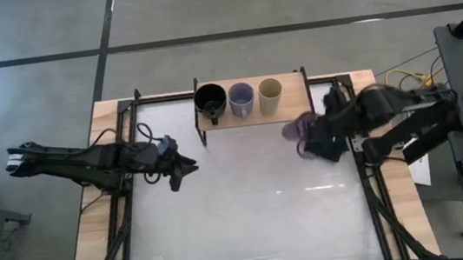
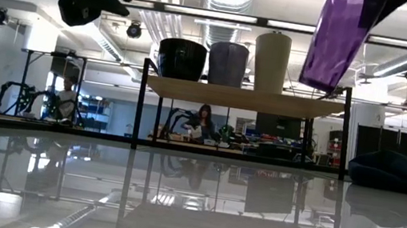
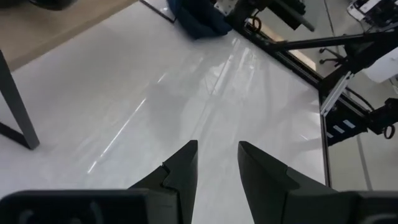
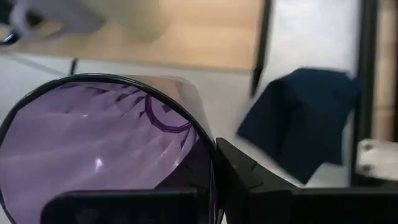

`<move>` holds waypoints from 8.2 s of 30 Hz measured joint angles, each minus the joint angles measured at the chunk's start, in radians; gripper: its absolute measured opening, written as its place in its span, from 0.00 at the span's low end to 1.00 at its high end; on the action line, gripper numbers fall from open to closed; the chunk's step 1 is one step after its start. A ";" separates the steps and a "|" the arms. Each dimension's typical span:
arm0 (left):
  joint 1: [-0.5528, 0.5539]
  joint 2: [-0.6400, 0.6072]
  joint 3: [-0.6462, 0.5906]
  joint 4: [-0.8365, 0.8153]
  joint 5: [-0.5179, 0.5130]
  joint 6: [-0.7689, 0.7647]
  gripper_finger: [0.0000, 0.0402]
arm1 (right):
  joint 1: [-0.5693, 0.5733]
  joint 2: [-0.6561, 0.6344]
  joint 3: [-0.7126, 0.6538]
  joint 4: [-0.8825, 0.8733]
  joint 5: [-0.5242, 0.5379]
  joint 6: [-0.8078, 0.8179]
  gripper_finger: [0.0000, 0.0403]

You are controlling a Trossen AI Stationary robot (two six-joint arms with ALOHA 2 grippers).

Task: Stack small to large cups/mugs on shelf
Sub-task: Put the violet cup on the shelf, then return to Home Position

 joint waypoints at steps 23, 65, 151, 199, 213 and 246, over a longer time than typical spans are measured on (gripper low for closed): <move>0.000 0.017 0.015 0.002 0.003 -0.004 0.25 | -0.495 -0.009 0.073 0.084 -0.036 -0.560 0.03; 0.000 0.040 0.030 0.027 0.004 -0.056 0.25 | -0.666 0.197 0.254 0.023 -0.201 -0.896 0.03; -0.035 0.065 0.028 0.030 0.006 -0.160 0.25 | -0.705 0.183 0.264 0.104 -0.186 -1.058 0.30; -0.037 0.083 0.028 0.060 0.006 -0.126 0.25 | -0.702 0.010 0.264 0.142 -0.162 -1.119 0.35; -0.033 0.075 0.026 0.240 0.058 -0.229 0.25 | -0.456 -0.260 0.264 0.448 -0.280 -1.316 0.32; 0.303 -0.516 -0.121 0.277 0.457 0.181 0.25 | 0.099 -0.673 -0.511 1.110 -0.164 -1.298 0.31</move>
